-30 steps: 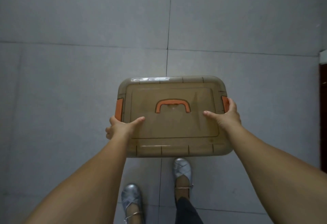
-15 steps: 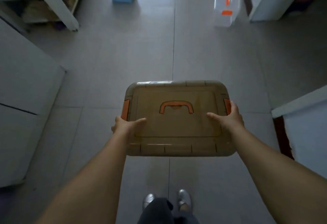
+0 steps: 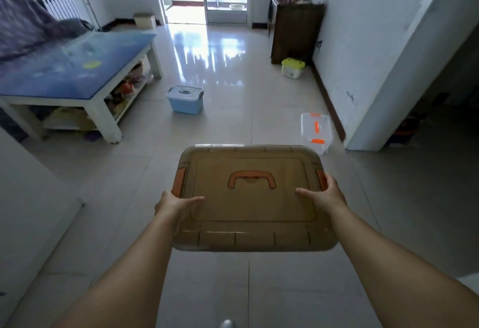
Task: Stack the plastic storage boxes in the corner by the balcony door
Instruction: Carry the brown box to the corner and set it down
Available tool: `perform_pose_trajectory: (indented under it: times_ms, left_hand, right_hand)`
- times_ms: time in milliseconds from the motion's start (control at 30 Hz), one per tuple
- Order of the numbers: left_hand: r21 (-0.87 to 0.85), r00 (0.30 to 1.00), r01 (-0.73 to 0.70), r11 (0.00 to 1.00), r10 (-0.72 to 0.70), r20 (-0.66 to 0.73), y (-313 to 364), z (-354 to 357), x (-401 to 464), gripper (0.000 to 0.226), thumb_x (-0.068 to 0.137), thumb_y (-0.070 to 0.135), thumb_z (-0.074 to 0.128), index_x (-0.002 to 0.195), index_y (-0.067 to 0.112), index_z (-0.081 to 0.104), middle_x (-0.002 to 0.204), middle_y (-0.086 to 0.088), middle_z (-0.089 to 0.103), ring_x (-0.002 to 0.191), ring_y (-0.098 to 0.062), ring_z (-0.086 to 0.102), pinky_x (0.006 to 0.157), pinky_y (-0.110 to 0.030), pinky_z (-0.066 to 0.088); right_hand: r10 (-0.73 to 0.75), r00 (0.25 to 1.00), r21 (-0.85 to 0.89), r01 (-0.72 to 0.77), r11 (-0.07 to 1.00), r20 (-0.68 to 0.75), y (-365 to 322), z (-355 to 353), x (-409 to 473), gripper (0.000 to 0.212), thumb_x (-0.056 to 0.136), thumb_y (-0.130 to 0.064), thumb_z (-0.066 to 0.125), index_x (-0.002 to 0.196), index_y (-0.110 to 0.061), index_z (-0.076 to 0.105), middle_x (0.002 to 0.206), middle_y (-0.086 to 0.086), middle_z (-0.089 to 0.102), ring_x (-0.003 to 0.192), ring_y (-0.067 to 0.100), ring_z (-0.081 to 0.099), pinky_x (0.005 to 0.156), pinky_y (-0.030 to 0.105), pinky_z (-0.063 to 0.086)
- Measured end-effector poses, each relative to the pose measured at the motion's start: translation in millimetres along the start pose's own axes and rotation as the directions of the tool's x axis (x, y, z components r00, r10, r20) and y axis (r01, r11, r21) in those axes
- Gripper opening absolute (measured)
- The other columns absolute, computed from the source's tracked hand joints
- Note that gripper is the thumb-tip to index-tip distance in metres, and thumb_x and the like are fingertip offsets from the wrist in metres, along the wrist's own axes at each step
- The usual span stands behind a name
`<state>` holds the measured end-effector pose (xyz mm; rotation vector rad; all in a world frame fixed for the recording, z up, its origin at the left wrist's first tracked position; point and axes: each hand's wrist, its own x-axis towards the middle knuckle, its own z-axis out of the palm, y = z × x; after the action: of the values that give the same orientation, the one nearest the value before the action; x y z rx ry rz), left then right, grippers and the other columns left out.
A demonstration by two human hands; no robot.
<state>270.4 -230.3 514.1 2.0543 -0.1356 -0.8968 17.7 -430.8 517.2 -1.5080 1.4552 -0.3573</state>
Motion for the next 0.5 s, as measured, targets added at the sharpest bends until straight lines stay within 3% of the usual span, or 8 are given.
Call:
perform_pose_trajectory:
  times_ms: [267, 500]
  left_hand:
    - [-0.002, 0.998, -0.057, 0.998, 0.057, 0.008, 124.2, -7.2, 134.7, 0.089, 0.063, 0.039, 0.083, 0.135, 0.007, 0.039, 0.128, -0.018, 0.054, 0.117, -0.04, 0.054, 0.096, -0.054, 0.049]
    - [-0.016, 0.997, -0.066, 0.998, 0.067, 0.026, 234.2, 34.4, 279.2, 0.09, 0.059, 0.045, 0.083, 0.132, 0.011, 0.042, 0.126, -0.016, 0.056, 0.114, -0.039, 0.057, 0.094, -0.054, 0.051]
  right_hand:
    - [-0.034, 0.999, -0.003, 0.034, 0.999, 0.001, -119.9, 33.4, 140.4, 0.097, 0.071, -0.046, 0.075, 0.148, -0.023, 0.021, 0.149, 0.011, 0.036, 0.135, 0.037, 0.035, 0.107, 0.058, 0.036]
    - [-0.044, 0.998, -0.027, 0.043, 0.999, -0.054, -195.9, 56.3, 300.3, 0.094, 0.075, -0.051, 0.069, 0.15, -0.023, 0.019, 0.153, 0.011, 0.031, 0.138, 0.038, 0.03, 0.109, 0.056, 0.033]
